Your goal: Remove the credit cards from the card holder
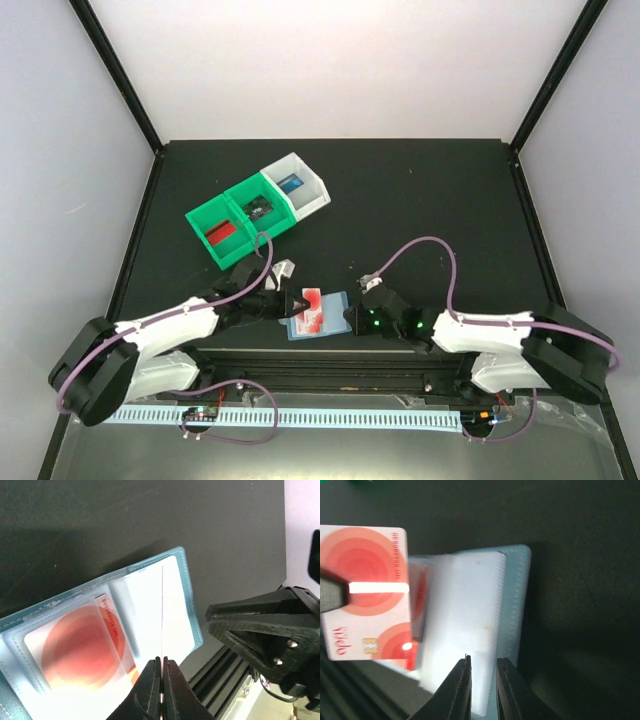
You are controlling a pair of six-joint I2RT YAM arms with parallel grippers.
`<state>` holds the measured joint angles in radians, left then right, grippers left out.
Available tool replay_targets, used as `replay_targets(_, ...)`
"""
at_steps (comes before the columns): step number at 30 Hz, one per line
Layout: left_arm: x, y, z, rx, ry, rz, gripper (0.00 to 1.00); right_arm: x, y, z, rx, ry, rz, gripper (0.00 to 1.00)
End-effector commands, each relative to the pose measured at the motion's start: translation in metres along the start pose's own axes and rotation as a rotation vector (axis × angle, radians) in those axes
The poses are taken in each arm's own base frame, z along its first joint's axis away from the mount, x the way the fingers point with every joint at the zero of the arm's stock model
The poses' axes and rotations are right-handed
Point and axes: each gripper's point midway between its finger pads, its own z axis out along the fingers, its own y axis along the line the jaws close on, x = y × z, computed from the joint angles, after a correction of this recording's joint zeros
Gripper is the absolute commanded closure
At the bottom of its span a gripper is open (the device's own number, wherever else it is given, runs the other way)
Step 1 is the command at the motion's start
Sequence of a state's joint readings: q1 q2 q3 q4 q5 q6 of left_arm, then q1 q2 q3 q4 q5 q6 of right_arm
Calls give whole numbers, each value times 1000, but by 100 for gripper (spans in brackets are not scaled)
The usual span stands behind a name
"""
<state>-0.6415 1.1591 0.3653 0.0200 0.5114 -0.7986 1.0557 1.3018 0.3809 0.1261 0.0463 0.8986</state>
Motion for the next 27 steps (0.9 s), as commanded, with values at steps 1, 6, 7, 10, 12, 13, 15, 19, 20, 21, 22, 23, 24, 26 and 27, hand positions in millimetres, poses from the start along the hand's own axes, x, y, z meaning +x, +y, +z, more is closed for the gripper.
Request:
replay_targets(1, -10, -19, -16, 10, -17, 78, 98, -20, 16, -27, -42, -73, -76, 82)
replay_targets(6, -5, -41, -32, 68, 5, 163, 99, -31, 43, -57, -152, -105, -182, 76)
replay_targets(7, -4, -46, -36, 81, 12, 178, 98, -33, 49, -64, -179, -111, -201, 75)
replay_targets(10, -1, -62, -47, 121, 29, 236, 98, -34, 64, -83, -262, -123, -269, 72)
replay_targets(12, 1, -71, -54, 147, 36, 273, 98, -35, 71, -98, -301, -145, -306, 70)
replay_targets(13, 3, -75, -57, 160, 40, 289, 98, -36, 73, -105, -313, -154, -323, 68)
replay_targets(15, 6, -83, -63, 189, 46, 316, 99, -36, 77, -120, -339, -164, -366, 66)
replay_targets(19, 17, -99, -71, 296, 58, 381, 98, -30, 90, -145, -408, -138, -453, 62)
replay_targets(20, 19, -102, -73, 321, 56, 396, 98, -27, 93, -150, -426, -120, -467, 61)
replay_targets(21, 21, -105, -75, 344, 56, 412, 98, -25, 96, -153, -438, -100, -477, 60)
replay_targets(22, 23, -109, -77, 368, 59, 427, 98, -22, 100, -158, -457, -81, -484, 57)
replay_targets(23, 27, -113, -79, 396, 69, 442, 98, -20, 103, -160, -474, -60, -488, 55)
replay_targets(24, 29, -117, -81, 421, 79, 453, 98, -18, 106, -163, -492, -44, -492, 53)
replay_targets(26, 36, -123, -84, 467, 107, 469, 98, -14, 116, -168, -546, -19, -507, 47)
replay_targets(27, 39, -127, -85, 491, 124, 479, 98, -12, 121, -169, -572, -6, -514, 44)
